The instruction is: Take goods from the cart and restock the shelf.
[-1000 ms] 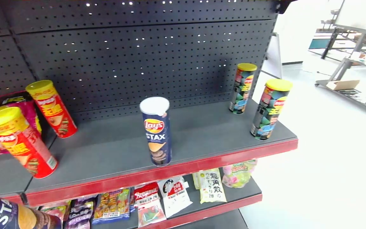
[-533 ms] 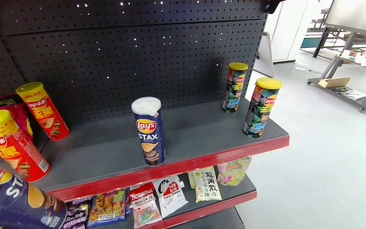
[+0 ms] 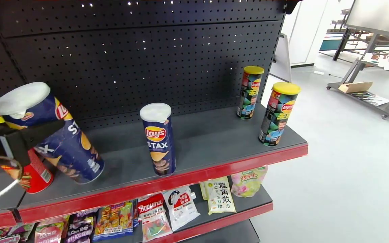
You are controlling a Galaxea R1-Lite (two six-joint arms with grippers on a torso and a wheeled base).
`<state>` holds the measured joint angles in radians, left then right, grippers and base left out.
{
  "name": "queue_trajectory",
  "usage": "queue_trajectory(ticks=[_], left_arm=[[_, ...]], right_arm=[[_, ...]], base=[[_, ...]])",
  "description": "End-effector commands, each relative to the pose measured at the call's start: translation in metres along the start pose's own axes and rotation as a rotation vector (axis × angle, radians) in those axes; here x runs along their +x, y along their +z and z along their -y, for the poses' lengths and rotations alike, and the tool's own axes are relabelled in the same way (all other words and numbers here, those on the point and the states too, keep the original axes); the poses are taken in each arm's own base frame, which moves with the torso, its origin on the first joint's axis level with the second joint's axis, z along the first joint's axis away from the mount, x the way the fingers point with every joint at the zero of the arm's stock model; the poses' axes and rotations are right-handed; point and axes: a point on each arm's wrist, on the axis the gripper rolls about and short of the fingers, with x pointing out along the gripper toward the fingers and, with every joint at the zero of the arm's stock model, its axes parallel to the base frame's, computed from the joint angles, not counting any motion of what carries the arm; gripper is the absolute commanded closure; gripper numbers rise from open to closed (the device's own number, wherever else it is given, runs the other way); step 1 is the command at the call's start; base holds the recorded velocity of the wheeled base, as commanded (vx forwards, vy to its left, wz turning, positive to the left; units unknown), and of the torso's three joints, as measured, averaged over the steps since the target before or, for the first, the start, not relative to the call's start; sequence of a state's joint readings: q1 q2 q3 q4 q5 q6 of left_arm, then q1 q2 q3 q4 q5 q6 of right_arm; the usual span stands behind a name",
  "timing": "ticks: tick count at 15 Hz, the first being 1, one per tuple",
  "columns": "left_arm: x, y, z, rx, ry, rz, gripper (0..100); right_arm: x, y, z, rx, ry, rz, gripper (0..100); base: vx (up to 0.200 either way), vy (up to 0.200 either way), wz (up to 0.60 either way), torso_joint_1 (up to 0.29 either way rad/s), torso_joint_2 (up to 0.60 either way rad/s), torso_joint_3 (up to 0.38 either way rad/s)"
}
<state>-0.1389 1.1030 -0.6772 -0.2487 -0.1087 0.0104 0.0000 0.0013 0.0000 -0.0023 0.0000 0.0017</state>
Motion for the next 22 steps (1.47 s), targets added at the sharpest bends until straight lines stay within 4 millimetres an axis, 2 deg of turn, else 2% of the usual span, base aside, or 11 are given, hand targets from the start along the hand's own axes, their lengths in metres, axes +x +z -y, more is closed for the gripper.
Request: queue_trajectory(ticks=[1, 2, 4, 5, 7, 8, 9, 11, 16, 19, 22], left_arm=[[0.065, -0.006, -0.002, 0.001, -0.018, -0.053, 100], [0.086, -0.004, -0.004, -0.022, -0.016, -0.046, 100], [0.117, 0.004, -0.007, -0.055, -0.01, -0.009, 100], [0.146, 0.01, -0.009, -0.053, -0.014, 0.008, 100], [0.184, 0.01, -0.008, -0.027, -0.034, 0.0, 100], [0.196, 0.008, -0.009, -0.009, -0.042, -0.008, 100], [0.216, 0.004, -0.009, 0.008, -0.076, -0.011, 100], [0.243, 0.006, -0.011, 0.011, -0.091, 0.008, 100], [0.28, -0.008, -0.004, 0.038, -0.12, -0.002, 100], [0.29, -0.011, 0.008, 0.05, -0.147, 0.0, 100], [0.295, -0.011, 0.011, 0.052, -0.168, 0.003, 100]], right_arm=[[0.0, 0.0, 0.0, 0.0, 0.0, 0.0, 0], [0.0, 0.0, 0.0, 0.0, 0.0, -0.001, 0], [0.0, 0.0, 0.0, 0.0, 0.0, 0.0, 0], [0.0, 0.0, 0.0, 0.0, 0.0, -0.001, 0], [0.0, 0.0, 0.0, 0.0, 0.0, 0.0, 0], [0.0, 0.0, 0.0, 0.0, 0.0, 0.0, 0], [0.0, 0.0, 0.0, 0.0, 0.0, 0.0, 0], [0.0, 0.0, 0.0, 0.0, 0.0, 0.0, 0], [0.0, 0.0, 0.0, 0.0, 0.0, -0.001, 0], [0.0, 0.0, 0.0, 0.0, 0.0, -0.001, 0], [0.0, 0.0, 0.0, 0.0, 0.0, 0.0, 0]], base=[[0.0, 0.0, 0.0, 0.0, 0.0, 0.0], [0.0, 0.0, 0.0, 0.0, 0.0, 0.0], [0.0, 0.0, 0.0, 0.0, 0.0, 0.0], [0.0, 0.0, 0.0, 0.0, 0.0, 0.0], [0.0, 0.0, 0.0, 0.0, 0.0, 0.0], [0.0, 0.0, 0.0, 0.0, 0.0, 0.0], [0.0, 0.0, 0.0, 0.0, 0.0, 0.0], [0.0, 0.0, 0.0, 0.0, 0.0, 0.0], [0.0, 0.0, 0.0, 0.0, 0.0, 0.0], [0.0, 0.0, 0.0, 0.0, 0.0, 0.0], [0.0, 0.0, 0.0, 0.0, 0.0, 0.0]])
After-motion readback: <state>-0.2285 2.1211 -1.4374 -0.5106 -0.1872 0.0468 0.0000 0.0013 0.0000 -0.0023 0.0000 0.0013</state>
